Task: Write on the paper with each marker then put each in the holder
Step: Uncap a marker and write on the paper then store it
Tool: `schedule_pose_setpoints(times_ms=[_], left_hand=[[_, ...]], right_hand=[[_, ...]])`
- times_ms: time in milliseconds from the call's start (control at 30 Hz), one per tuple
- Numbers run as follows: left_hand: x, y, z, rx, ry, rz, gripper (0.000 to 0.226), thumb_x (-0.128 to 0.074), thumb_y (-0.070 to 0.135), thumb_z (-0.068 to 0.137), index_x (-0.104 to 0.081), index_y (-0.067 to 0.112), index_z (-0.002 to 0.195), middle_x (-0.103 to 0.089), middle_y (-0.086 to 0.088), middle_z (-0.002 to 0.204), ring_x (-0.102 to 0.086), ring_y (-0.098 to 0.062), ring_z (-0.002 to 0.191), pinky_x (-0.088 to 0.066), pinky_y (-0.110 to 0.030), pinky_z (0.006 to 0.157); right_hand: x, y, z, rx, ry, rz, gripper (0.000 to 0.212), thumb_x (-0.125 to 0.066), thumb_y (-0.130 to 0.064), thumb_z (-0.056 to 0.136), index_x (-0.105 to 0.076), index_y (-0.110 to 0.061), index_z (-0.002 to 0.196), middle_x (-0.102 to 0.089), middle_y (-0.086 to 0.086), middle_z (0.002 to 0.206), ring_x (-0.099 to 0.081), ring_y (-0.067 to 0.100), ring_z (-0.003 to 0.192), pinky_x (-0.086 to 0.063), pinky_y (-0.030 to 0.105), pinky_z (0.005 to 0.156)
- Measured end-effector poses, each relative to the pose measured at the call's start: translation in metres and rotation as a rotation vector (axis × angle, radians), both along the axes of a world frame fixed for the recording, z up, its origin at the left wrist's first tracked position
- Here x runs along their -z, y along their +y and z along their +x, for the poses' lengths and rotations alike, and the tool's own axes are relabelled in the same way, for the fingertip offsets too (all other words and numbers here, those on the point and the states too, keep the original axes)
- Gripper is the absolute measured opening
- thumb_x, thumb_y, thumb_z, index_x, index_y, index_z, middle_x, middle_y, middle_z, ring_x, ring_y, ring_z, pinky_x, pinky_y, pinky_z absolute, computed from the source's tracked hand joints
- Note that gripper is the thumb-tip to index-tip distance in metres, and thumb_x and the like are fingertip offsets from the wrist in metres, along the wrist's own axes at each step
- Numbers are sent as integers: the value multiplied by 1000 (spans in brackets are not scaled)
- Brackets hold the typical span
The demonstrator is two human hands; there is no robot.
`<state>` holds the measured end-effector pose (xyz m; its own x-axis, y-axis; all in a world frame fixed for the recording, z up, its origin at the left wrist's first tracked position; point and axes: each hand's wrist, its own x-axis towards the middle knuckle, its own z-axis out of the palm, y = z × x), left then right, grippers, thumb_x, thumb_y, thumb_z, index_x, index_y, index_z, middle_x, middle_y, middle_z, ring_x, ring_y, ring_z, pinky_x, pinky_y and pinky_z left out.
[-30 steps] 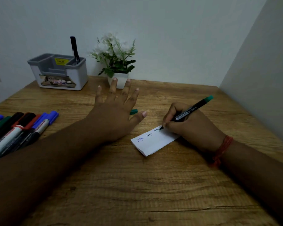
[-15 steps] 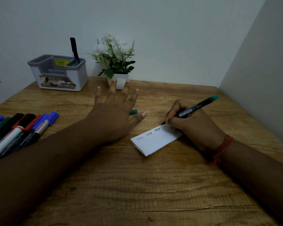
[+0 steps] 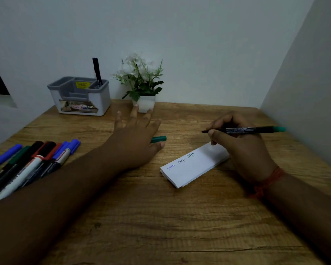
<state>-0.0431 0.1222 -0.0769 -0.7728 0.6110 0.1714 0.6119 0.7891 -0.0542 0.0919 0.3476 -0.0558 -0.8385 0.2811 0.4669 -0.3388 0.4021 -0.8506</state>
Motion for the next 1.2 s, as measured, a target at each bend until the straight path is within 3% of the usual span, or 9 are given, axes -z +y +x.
schedule_pose_setpoints(times_ms=[100,233,367,467,567,700,867,1033,1200], left_hand=[[-5,1,1,21,-59,77,48,-39,60,95,-48,37,137,-21,2,162,-2,-25,151,7,-64,113],[-10,3,8,33,-80,211,26,-53,47,95,-61,37,118,-52,9,128,-38,-19,131,-4,-61,118],[-14,4,14,64,-80,275,14,-59,40,94,-59,39,108,-55,13,108,-48,-13,113,-22,-53,115],[-17,3,20,146,-158,510,14,-67,31,91,-62,39,102,-60,16,99,-53,-3,94,-45,-34,91],[-21,3,28,202,-255,697,20,-71,27,89,-65,43,98,-63,20,97,-56,5,90,-42,-19,71],[-25,5,36,265,-293,760,25,-72,26,88,-63,48,94,-65,23,97,-56,8,92,-42,-16,71],[-25,7,38,307,-294,746,20,-73,24,87,-68,39,98,-66,19,96,-59,3,90,-41,-5,69],[-24,8,40,367,-288,758,17,-74,23,86,-70,33,100,-68,18,95,-60,0,90,-45,-11,73],[-24,10,42,388,-292,757,18,-73,26,87,-70,38,100,-67,18,95,-60,-2,90,-44,-10,72]], right_hand=[[0,-1,-1,14,-8,-6,18,-74,0,86,-67,-16,86,-75,4,97,-71,17,87,-59,35,83],[-1,0,-1,21,-66,7,13,-77,-9,87,-72,-21,92,-75,-4,104,-72,16,100,-59,43,94],[-1,0,2,-50,-86,32,14,-74,-20,88,-76,-28,99,-77,-8,108,-73,11,104,-56,36,94],[-1,-1,2,-113,-81,8,17,-71,-13,90,-78,-26,99,-79,-3,103,-75,13,98,-59,29,88],[-1,-1,1,-167,-58,-44,15,-69,-14,88,-79,-22,96,-79,3,100,-77,19,94,-60,29,88],[-1,0,2,-198,-26,-56,12,-69,-18,87,-78,-19,95,-79,6,96,-77,21,91,-60,28,82],[-1,-1,2,-219,-35,-47,12,-68,-15,88,-77,-16,96,-78,10,99,-77,24,91,-62,35,85],[-2,-7,2,-255,-54,-70,8,-72,-13,85,-71,-21,85,-78,7,94,-75,18,81,-61,30,77],[-2,-9,1,-219,-53,-30,13,-79,-21,80,-67,-19,82,-63,-4,71,-60,13,63,-52,25,60]])
